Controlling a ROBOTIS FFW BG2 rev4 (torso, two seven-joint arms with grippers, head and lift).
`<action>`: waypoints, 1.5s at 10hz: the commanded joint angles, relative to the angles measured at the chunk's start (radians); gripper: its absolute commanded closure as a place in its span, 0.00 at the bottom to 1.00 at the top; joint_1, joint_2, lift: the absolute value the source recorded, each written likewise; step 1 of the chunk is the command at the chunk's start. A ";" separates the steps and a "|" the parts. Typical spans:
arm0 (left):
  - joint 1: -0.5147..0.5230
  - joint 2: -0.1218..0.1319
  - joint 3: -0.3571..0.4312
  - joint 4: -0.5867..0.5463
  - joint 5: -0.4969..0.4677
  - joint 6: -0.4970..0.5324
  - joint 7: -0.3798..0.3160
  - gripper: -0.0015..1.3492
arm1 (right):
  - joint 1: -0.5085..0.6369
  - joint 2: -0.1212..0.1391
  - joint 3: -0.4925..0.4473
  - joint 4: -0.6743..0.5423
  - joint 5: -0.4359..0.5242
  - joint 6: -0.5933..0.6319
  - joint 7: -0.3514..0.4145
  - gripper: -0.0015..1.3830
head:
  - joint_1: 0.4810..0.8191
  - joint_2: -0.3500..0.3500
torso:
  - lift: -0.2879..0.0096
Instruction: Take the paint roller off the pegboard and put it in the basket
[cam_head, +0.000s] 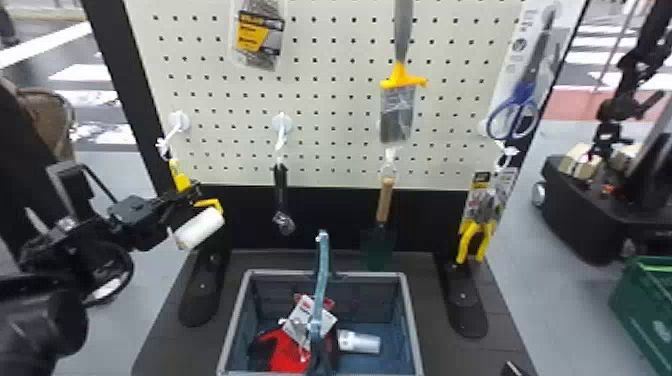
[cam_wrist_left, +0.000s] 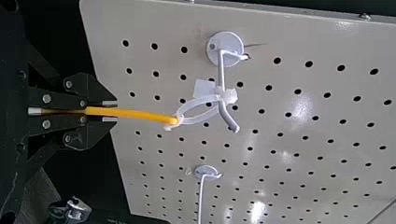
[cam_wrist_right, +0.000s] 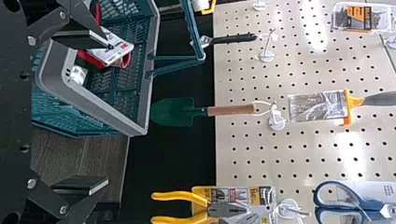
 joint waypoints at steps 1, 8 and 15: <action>0.000 -0.001 0.001 -0.008 -0.008 -0.014 0.004 0.90 | 0.002 -0.001 0.000 0.000 -0.002 0.000 0.000 0.18 | 0.20 0.50 | 0.63; 0.148 -0.044 0.093 -0.263 -0.066 -0.011 0.054 0.90 | 0.008 -0.006 0.000 -0.003 -0.008 0.000 0.000 0.18 | 0.20 0.50 | 0.63; 0.359 -0.152 0.116 -0.420 0.032 -0.005 0.128 0.90 | 0.011 -0.008 -0.002 -0.003 -0.009 0.000 -0.002 0.18 | 0.20 0.50 | 0.63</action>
